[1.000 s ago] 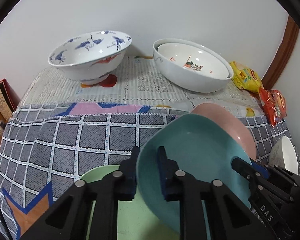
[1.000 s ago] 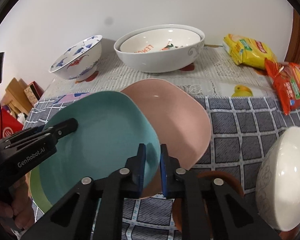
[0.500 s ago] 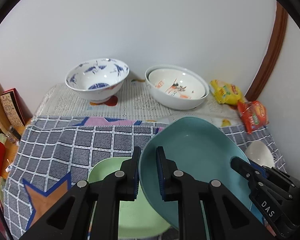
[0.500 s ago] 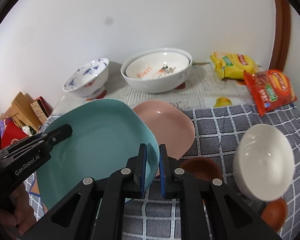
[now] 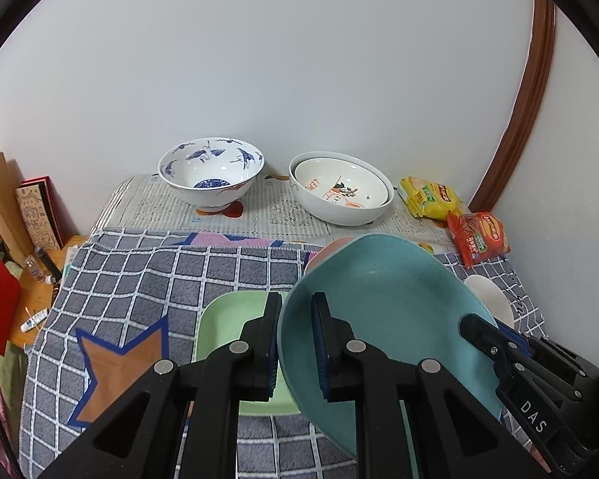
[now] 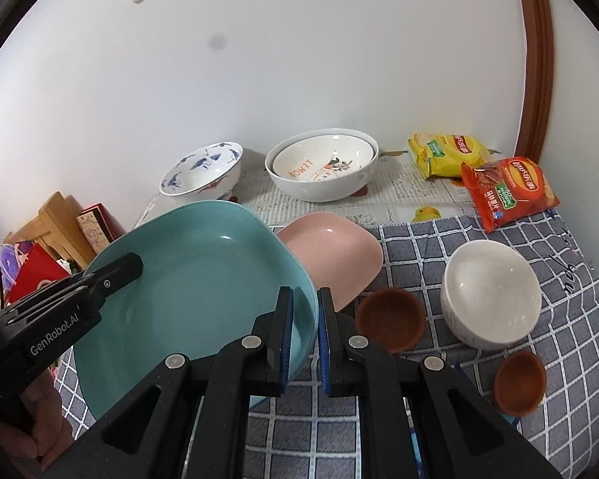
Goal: Organize plates and bowls
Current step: 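Close both grippers on the teal plate rim and lift it, then carry the teal plate over the green plate with both grippers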
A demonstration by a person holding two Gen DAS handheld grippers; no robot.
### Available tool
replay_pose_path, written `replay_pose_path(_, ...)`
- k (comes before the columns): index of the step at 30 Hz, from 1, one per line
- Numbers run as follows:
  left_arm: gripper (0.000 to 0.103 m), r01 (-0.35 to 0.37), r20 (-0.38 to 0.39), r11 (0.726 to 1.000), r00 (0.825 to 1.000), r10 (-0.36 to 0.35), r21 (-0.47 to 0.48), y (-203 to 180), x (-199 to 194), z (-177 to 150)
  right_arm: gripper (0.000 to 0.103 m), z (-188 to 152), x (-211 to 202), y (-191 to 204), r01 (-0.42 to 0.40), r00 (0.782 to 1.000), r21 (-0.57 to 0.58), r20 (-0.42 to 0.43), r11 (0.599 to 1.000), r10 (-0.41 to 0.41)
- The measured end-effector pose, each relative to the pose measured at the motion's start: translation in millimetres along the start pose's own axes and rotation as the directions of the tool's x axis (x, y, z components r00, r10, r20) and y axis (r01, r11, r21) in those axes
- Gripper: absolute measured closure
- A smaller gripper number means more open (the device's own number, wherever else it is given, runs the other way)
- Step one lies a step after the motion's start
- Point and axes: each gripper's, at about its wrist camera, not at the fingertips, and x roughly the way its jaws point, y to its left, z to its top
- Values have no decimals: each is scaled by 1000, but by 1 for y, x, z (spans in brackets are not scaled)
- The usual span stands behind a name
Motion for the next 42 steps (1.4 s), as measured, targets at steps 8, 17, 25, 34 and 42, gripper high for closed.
replay_pose_path(8, 88, 0, 8, 1000, 1000, 0, -13, 11, -14, -10, 91, -9, -9, 13, -2, 1000, -2, -3, 1000, 2)
replay_pose_path(17, 88, -9, 1, 999, 1000, 9, -38, 30, -16, -18, 91, -15, -5, 29, -14, 1000, -21, -17, 1000, 14)
replay_pose_path(25, 88, -20, -25, 998, 1000, 18, -67, 48, -9, -29, 91, -23, 11, 42, -23, 998, -30, -55, 999, 21)
replay_pose_path(34, 88, -32, -66, 994, 998, 26, -105, 69, 7, -42, 91, -33, 31, 56, -28, 995, -56, -101, 998, 22)
replay_pose_path(42, 88, -50, -113, 990, 993, 35, -130, 85, 26, -52, 91, -42, 55, 62, -35, 988, -70, -153, 997, 24)
